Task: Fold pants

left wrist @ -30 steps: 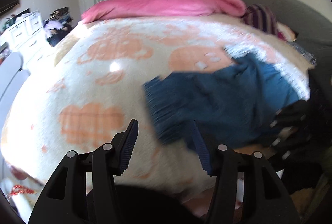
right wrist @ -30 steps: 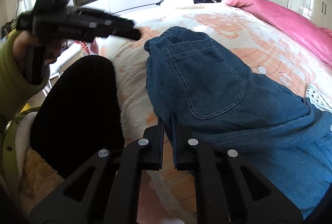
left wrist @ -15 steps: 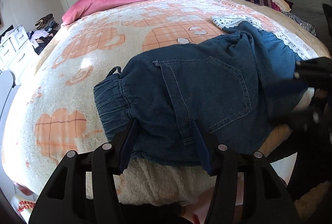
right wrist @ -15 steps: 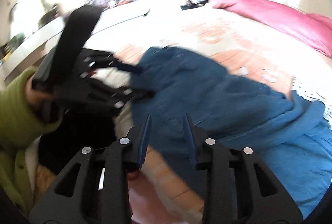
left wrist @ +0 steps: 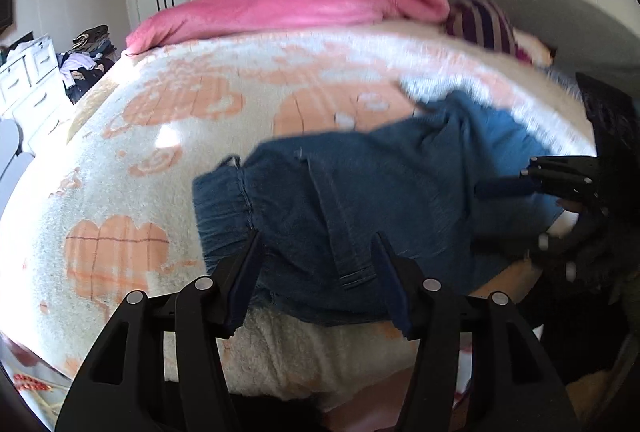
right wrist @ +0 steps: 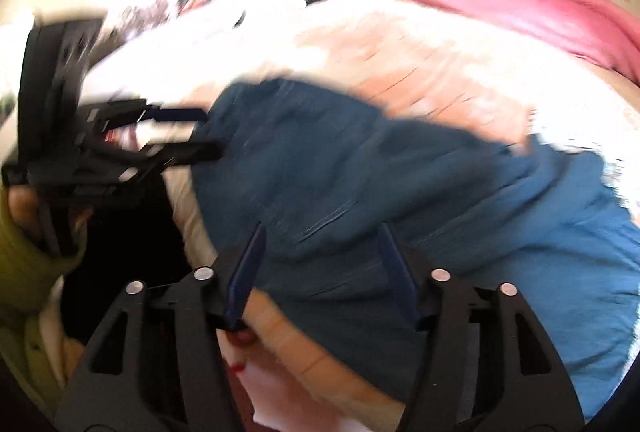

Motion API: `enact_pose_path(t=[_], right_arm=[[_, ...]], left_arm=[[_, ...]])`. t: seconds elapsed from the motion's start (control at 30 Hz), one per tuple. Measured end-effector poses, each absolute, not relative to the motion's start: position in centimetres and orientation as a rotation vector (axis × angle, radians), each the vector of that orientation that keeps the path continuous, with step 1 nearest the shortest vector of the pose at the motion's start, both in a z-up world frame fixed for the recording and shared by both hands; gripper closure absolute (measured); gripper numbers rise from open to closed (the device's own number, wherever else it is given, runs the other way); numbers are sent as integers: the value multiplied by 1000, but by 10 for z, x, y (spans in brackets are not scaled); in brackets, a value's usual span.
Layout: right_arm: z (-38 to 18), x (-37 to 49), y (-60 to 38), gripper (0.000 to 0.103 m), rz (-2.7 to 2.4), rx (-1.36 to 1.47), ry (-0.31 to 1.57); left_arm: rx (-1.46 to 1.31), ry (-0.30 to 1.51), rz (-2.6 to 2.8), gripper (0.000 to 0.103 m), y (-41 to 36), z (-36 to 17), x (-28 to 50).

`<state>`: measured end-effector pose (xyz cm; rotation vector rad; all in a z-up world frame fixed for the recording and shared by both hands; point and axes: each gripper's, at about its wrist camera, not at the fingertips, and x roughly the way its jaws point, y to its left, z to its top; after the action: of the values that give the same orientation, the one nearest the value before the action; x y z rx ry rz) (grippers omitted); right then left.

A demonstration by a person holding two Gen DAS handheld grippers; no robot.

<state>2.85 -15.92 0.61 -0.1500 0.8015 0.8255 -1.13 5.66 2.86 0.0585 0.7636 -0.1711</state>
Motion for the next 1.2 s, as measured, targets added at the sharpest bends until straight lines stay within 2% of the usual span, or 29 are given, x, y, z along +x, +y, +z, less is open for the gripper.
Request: enact_pose_path(t=[0.1,0.27,0.33,0.73,0.83,0.9,0.93,1.2], right_arm=[[18,39,-187,43,754,-73,777],[27,57,-226,37,627,1,748],[29,62,-239,34,591,23,736],[45,78,-274,22,470,28,688],[46,87,-274,21,459,11,697],[47,97,-272,21,459,6,709],[48,104,-270,21,456,-2,722],[40,163,-236,21,448,-116,791]], left_arm=[[58,733,-173,42,55,40,-16],[49,693,-201,41,45,58,-19],[41,690,-233,37,38,61,-17],[35,786,-436,37,-22,36,1],[23,824,-511,39,-39,24,6],[17,850,-546,52,-49,15,10],[11,868,-564,54,-54,10,13],[-89,968,-584,55,-63,-21,50]])
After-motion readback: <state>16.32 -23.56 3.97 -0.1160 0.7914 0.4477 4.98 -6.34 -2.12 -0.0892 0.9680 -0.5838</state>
